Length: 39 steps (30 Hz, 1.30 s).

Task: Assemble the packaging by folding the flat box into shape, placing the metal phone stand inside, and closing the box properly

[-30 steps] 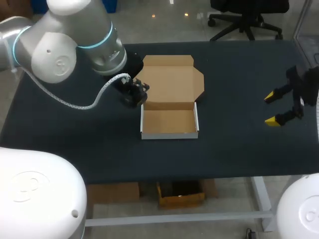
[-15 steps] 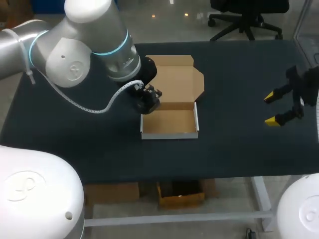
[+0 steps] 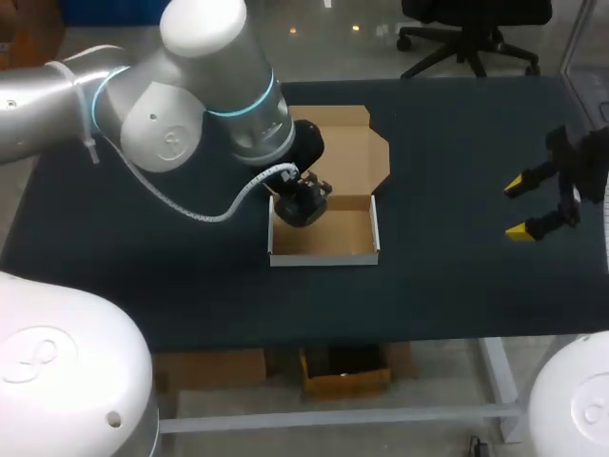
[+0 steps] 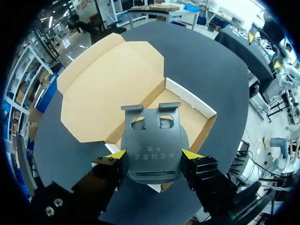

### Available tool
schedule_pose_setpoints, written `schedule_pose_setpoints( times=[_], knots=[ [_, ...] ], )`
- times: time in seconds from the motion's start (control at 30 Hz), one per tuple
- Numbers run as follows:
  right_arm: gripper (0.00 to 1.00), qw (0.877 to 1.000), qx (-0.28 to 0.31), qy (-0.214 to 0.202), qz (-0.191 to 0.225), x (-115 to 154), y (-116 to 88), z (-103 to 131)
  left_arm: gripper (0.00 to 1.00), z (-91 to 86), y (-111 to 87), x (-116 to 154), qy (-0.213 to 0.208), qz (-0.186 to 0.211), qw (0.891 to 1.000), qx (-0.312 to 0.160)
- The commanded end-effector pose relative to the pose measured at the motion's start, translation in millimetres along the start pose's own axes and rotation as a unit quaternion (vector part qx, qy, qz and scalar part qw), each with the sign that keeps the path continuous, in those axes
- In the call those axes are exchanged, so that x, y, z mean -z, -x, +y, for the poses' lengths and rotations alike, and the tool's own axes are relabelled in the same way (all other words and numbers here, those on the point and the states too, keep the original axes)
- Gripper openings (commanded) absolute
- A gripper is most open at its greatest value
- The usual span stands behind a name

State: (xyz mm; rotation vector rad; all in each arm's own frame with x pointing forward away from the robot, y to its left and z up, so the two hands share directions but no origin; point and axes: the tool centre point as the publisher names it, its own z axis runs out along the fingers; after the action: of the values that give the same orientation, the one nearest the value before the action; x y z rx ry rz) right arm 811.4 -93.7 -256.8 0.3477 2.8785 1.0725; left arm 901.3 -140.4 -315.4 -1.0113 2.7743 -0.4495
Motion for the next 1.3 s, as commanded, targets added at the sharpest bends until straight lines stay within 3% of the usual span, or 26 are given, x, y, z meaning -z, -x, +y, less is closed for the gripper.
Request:
schedule_pose_setpoints(
  times=[0.03,0.53,1.3],
  knots=[
    [1.0,1.0,0.0,0.0,0.001,1,-1,0,0.0,-10.4,-7.4,-13,0.004,-0.002,1.0,-0.003],
    [1.0,1.0,0.0,0.0,0.001,1,-1,0,0.0,-14.5,-24.9,-28,-0.005,-0.002,0.999,-0.032],
    [1.0,1.0,0.0,0.0,0.001,1,-1,0,0.0,-19.3,-22.0,-66,0.006,0.009,0.999,-0.045]
  ],
)
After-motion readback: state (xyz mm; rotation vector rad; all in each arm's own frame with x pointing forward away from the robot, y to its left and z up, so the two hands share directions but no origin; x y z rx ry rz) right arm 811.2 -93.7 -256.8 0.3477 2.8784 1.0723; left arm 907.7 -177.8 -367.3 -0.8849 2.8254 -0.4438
